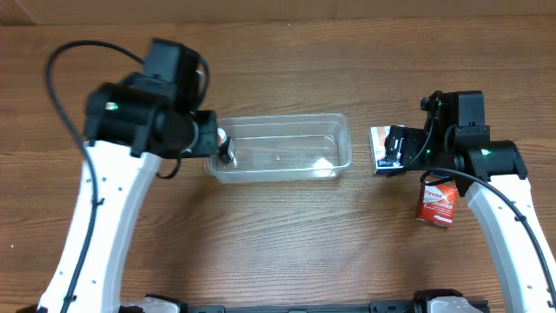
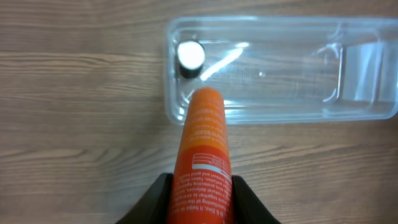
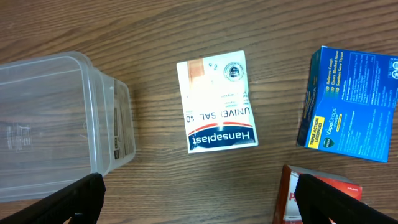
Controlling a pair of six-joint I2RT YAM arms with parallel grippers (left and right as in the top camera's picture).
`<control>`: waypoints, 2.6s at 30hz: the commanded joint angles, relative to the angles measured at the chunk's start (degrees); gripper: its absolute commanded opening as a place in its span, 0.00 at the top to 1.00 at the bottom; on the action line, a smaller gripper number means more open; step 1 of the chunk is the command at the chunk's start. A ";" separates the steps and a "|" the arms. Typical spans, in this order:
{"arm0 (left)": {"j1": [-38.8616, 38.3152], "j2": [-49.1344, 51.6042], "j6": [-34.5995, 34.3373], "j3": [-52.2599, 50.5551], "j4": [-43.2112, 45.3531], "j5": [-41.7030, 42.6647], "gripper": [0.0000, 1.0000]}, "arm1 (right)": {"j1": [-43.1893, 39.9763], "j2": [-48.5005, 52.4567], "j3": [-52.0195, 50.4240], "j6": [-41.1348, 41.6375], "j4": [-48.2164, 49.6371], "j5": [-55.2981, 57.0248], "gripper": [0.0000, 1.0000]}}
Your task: Pack container
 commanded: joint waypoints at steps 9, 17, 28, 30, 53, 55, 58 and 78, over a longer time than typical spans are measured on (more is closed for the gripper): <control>-0.57 1.68 1.14 -20.52 16.57 -0.52 0.91 | -0.15 -0.72 1.46 0.09 0.02 0.00 0.00; -0.57 7.54 1.09 -21.14 19.54 -0.48 0.90 | -0.15 -0.72 1.46 0.09 0.04 0.00 0.00; -0.50 13.75 1.09 -21.14 19.71 -0.52 0.83 | -0.15 -0.72 1.46 0.09 0.04 0.00 0.00; -0.42 13.75 1.09 -21.14 19.80 -0.50 0.75 | -0.15 -0.72 1.46 0.09 0.04 0.00 0.00; -0.20 12.92 1.11 -12.70 15.30 -0.52 0.35 | -0.15 -0.72 1.46 0.07 -0.20 0.00 0.00; -0.20 12.37 1.11 -6.86 13.11 -0.98 0.33 | -0.15 -0.72 1.46 0.07 -0.37 0.00 0.00; -0.20 11.67 2.10 1.97 9.81 -2.69 0.29 | -0.15 -0.72 1.46 0.07 -0.35 0.00 0.00; 17.55 3.61 0.42 12.57 4.39 2.91 0.19 | -0.15 17.25 10.69 -1.51 -2.27 6.91 0.00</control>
